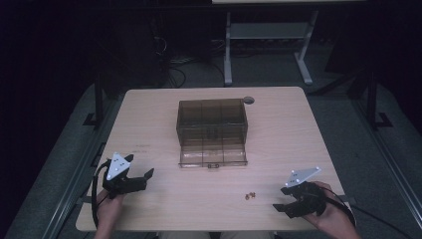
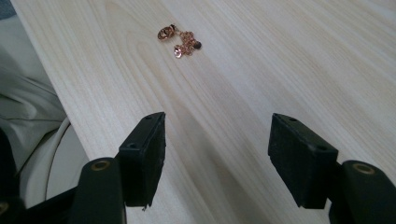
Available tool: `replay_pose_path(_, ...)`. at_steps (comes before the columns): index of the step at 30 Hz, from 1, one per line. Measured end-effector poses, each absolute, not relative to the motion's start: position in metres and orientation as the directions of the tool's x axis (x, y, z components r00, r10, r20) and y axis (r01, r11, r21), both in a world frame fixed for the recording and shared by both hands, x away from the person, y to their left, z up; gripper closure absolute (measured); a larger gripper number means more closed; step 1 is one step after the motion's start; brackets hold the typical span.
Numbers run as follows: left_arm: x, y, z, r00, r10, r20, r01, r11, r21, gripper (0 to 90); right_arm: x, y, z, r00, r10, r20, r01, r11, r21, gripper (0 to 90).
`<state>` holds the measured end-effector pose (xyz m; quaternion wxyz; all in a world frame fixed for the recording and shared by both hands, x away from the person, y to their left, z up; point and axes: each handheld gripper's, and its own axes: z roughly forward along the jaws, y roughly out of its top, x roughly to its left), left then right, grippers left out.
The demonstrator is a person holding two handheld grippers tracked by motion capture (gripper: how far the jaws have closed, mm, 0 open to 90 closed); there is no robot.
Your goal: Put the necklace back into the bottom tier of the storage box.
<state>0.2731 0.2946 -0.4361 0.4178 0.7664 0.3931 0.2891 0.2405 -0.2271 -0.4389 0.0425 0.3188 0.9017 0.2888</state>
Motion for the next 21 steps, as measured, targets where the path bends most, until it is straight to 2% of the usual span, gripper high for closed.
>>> replay_pose_path(21,0.272,0.297,-0.435,0.516,0.849,0.114,0.359,-0.335,0.871,12.9,0.247,-0.208,-0.434,-0.819,0.566,0.090,0.514,0.657,0.552,36.2)
